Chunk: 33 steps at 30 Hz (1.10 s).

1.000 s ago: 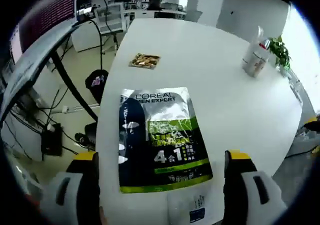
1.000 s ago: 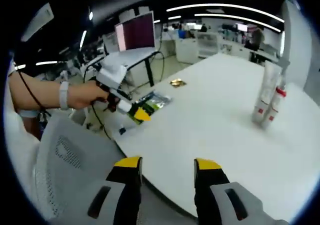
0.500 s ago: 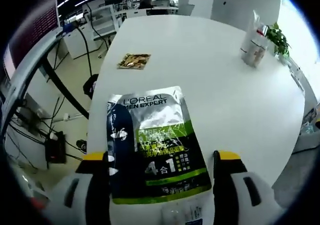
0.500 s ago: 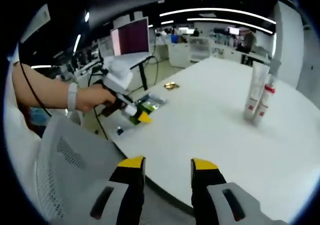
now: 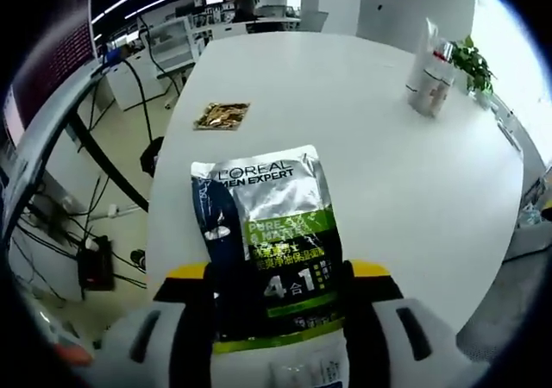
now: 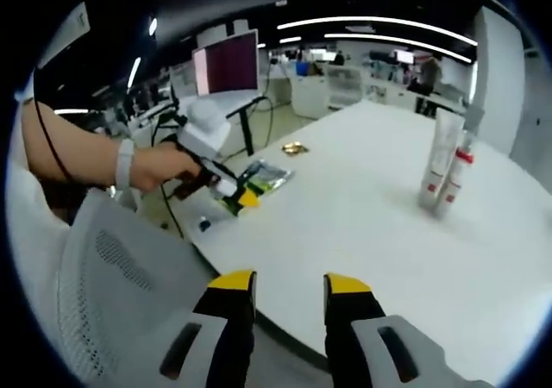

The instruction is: Arrange the skincare products in the storage area until every visible bottle or jar stands upright without overlapping.

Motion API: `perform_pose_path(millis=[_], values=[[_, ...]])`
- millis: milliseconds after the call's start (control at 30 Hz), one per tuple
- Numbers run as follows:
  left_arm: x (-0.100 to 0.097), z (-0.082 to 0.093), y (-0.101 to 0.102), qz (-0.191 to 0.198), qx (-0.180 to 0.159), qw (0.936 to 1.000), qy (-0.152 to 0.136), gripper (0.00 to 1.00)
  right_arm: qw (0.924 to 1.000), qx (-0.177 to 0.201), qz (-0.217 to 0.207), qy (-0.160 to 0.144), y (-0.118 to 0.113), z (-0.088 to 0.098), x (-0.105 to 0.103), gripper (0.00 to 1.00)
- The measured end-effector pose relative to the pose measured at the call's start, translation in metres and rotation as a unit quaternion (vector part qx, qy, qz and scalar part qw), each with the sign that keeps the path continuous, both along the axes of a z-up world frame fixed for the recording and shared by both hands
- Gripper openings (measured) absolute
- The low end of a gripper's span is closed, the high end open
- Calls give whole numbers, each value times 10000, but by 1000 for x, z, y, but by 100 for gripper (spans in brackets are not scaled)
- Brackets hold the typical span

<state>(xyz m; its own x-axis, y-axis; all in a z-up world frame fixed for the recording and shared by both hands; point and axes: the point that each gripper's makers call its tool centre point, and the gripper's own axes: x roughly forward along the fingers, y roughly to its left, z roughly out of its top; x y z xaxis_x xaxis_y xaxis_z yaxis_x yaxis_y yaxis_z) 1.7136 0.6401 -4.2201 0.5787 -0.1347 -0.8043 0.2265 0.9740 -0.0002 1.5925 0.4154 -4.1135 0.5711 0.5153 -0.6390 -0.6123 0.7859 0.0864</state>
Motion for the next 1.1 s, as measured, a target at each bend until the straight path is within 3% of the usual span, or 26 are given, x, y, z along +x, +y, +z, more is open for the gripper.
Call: perform_pose_path(millis=[167, 267, 400, 633, 800, 900, 1100], values=[[-1, 1, -3, -112, -8, 9999, -52, 51, 9999, -108, -36, -10, -1, -5, 1, 30], [-2, 2, -8, -242, -21, 9996, -109, 31, 9997, -240, -4, -72, -1, -7, 1, 30], [-2, 1, -13, -327, -39, 9993, -173, 25, 9994, -328, 6, -139, -1, -7, 1, 30], [-1, 1, -16, -393, -138, 9991, -40, 12, 9994, -293, -94, -143, -5, -5, 4, 30], [-3, 0, -24, -421, -275, 9987, 94, 3, 9997, -160, -144, -100, -6, -3, 6, 29], [-7, 0, -32, -353, -549, 9976, 229, 2, 9999, -30, -134, -96, -4, 0, 6, 29], [-7, 21, -41, -367, -721, 9967, -72, 1, 9974, 634, -349, 5, -2, 14, 12, 31]])
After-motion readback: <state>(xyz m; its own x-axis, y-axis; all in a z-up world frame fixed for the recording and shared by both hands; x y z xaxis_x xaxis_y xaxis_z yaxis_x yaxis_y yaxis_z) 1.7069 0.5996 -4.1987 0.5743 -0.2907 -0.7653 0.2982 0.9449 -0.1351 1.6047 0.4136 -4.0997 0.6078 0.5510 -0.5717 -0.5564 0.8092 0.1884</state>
